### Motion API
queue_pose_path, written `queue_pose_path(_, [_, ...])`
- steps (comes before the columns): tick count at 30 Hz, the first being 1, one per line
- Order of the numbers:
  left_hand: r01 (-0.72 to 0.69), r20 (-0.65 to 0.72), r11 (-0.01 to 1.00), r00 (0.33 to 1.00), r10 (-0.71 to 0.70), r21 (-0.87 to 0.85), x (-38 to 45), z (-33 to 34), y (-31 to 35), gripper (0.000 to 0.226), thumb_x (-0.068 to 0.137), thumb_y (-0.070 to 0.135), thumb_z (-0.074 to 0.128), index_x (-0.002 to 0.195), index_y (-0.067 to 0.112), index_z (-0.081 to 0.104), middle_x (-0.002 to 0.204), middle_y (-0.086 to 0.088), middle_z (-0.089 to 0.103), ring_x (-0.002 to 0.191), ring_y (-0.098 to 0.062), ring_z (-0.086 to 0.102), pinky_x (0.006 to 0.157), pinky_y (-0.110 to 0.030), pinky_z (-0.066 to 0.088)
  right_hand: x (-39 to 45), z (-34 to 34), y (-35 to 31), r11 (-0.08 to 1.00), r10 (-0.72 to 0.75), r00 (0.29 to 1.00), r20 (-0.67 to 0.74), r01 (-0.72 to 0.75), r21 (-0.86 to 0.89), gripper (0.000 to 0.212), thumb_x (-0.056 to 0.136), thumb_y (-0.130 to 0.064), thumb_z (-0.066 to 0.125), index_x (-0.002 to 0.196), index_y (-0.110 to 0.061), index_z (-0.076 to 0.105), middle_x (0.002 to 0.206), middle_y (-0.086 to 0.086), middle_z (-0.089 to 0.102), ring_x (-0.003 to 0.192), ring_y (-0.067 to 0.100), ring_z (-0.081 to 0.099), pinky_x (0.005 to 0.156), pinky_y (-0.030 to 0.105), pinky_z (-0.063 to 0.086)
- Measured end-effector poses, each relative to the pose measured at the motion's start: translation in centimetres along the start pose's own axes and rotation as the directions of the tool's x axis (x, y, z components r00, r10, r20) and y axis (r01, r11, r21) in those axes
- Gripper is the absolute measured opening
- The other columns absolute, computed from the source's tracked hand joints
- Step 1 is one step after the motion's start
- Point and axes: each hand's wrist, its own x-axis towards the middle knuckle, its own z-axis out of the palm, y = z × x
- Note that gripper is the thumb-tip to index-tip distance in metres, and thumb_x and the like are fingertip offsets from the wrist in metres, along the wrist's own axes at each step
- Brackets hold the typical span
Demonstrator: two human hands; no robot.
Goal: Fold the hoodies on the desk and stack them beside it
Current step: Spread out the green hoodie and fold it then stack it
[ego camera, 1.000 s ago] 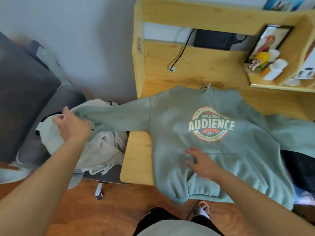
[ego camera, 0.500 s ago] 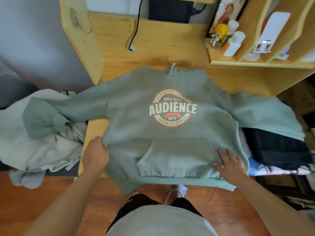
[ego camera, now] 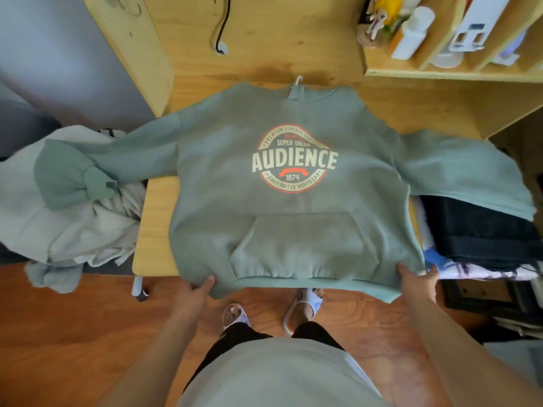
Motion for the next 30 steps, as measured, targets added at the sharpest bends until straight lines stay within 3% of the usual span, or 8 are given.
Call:
queue_pose_path(4, [0.000,-0.132,0.990,0.991,0.019,0.139,0.6,-2.5,-0.4,0.031,0.105,0.021,0.052,0.132,0.005,0.057,0.124,-0.010,0.062,0.112,-0.031,0.056,0.096,-0.042,0.044,0.8,-1.4,0.3,0.932,-0.084,0.996,-0.023,0.070,-0.356,0.047,0.097,-0.016,0.058,0.143,-0.015,0.045,0.129,0.025,0.060,0.118,0.043,0.057,0.097,0.044,0.045])
queue_pose_path(8, [-0.134,-0.298,0.928,0.923,0.245,0.347,0.4,-6.0,-0.4,0.028,0.105,0.027,0.051,0.098,0.001,0.057,0.097,-0.013,0.060,0.090,-0.033,0.055,0.073,-0.043,0.041,0.4,-2.4,1.3,0.855,-0.180,0.983,-0.031,0.141,-0.500,0.027,0.101,-0.009,0.047,0.127,-0.007,0.055,0.116,0.031,0.063,0.110,0.048,0.058,0.085,0.043,0.042])
queue_pose_path(13, [-0.105,-0.037,0.676,0.981,0.192,0.730,0.5,-7.5,0.9,0.024,0.096,0.041,0.056,0.097,0.017,0.058,0.091,-0.002,0.060,0.083,-0.028,0.060,0.068,-0.039,0.047,-0.8,-1.2,0.7,0.820,-0.078,0.997,-0.008,0.059,-0.569,0.048,0.088,-0.004,0.060,0.134,0.003,0.049,0.130,0.032,0.053,0.121,0.048,0.053,0.099,0.047,0.045])
queue_pose_path(15, [-0.250,-0.046,0.614,0.904,0.425,0.749,0.0,-6.3,3.3,0.014,0.093,0.029,0.056,0.094,0.016,0.053,0.088,-0.003,0.055,0.080,-0.028,0.056,0.067,-0.041,0.045,-2.3,-0.4,-0.8,0.802,-0.241,0.969,-0.058,0.165,-0.573,0.056,0.086,-0.002,0.060,0.139,0.000,0.044,0.137,0.030,0.042,0.126,0.049,0.043,0.105,0.050,0.038])
queue_pose_path(18, [-0.516,0.158,0.372,0.723,0.673,0.772,1.2,-3.1,7.1,0.019,0.091,0.019,0.064,0.107,0.009,0.061,0.104,-0.011,0.060,0.099,-0.036,0.057,0.085,-0.048,0.050,-3.5,1.9,-4.5,0.611,-0.605,0.790,0.097,0.539,-0.581,0.055,0.081,0.004,0.057,0.136,0.000,0.051,0.133,0.031,0.044,0.122,0.050,0.041,0.104,0.052,0.035])
queue_pose_path(23, [-0.600,0.436,0.119,0.691,0.577,0.791,4.4,3.8,12.3,0.056,0.096,0.032,0.061,0.149,0.021,0.048,0.154,-0.015,0.043,0.140,-0.038,0.038,0.115,-0.047,0.036,-3.3,7.4,-13.3,0.288,-0.572,0.601,0.558,0.784,-0.549,0.057,0.092,-0.014,0.055,0.148,-0.017,0.044,0.154,0.014,0.033,0.137,0.039,0.034,0.114,0.040,0.030])
queue_pose_path(27, [-0.468,0.421,0.094,0.852,0.310,0.878,7.2,5.9,14.5,0.063,0.103,0.045,0.043,0.161,0.038,0.020,0.170,-0.004,0.007,0.154,-0.034,0.008,0.125,-0.046,0.018,-2.1,11.4,-20.5,0.196,-0.578,0.496,0.648,0.855,-0.480,0.056,0.095,-0.018,0.052,0.150,-0.022,0.040,0.157,0.011,0.028,0.141,0.036,0.030,0.114,0.040,0.031])
queue_pose_path(30, [-0.445,0.424,0.057,0.879,0.217,0.894,8.1,5.9,15.0,0.065,0.101,0.044,0.042,0.159,0.048,0.013,0.169,0.001,0.001,0.152,-0.036,0.003,0.123,-0.053,0.021,-0.7,14.9,-26.5,0.152,-0.598,0.449,0.664,0.877,-0.456,0.061,0.094,-0.017,0.053,0.152,-0.022,0.035,0.162,0.010,0.019,0.145,0.035,0.022,0.117,0.043,0.028])
